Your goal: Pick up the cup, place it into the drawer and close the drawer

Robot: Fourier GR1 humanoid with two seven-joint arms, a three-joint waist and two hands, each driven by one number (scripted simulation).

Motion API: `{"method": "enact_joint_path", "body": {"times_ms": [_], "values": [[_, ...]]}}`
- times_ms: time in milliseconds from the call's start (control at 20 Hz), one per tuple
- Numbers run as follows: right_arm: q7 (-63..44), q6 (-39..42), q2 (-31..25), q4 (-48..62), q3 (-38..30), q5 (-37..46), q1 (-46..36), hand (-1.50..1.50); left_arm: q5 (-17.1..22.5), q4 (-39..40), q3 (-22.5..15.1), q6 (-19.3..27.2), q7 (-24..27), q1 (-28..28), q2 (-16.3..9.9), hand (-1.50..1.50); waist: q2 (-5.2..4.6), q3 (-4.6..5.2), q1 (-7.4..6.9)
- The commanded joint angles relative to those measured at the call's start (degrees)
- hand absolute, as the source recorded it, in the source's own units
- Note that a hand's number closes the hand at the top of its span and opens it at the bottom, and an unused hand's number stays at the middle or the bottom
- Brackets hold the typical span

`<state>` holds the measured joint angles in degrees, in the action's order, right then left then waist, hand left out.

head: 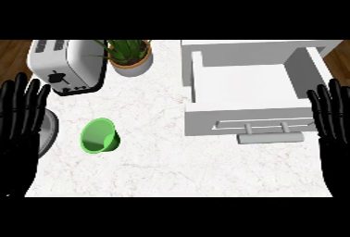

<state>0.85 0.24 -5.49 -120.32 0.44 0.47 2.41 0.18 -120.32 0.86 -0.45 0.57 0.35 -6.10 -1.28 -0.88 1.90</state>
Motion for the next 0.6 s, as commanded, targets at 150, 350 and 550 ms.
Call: {"method": "enact_joint_path", "body": {"times_ms": [150, 350, 550], "values": [[4.16, 2.29, -0.13, -0.26, -2.68, -3.24, 1.26, -1.5, 0.73, 2.76, -0.91, -3.02, 3.68, 1.7, 0.54, -1.5, 1.32, 0.87, -1.83], [-5.02, 6.7, -3.03, 0.79, 2.42, -3.72, -0.24, -1.5, 12.45, 8.18, 4.75, -1.59, -2.95, 0.93, 3.8, -1.5, 1.12, 0.97, -1.96], [-6.05, 4.77, -1.79, 8.35, 1.53, -2.14, -8.04, -1.5, 11.35, 13.79, 4.08, -0.06, -2.66, -3.96, 4.94, -1.5, 1.13, 0.89, -1.98]]}}
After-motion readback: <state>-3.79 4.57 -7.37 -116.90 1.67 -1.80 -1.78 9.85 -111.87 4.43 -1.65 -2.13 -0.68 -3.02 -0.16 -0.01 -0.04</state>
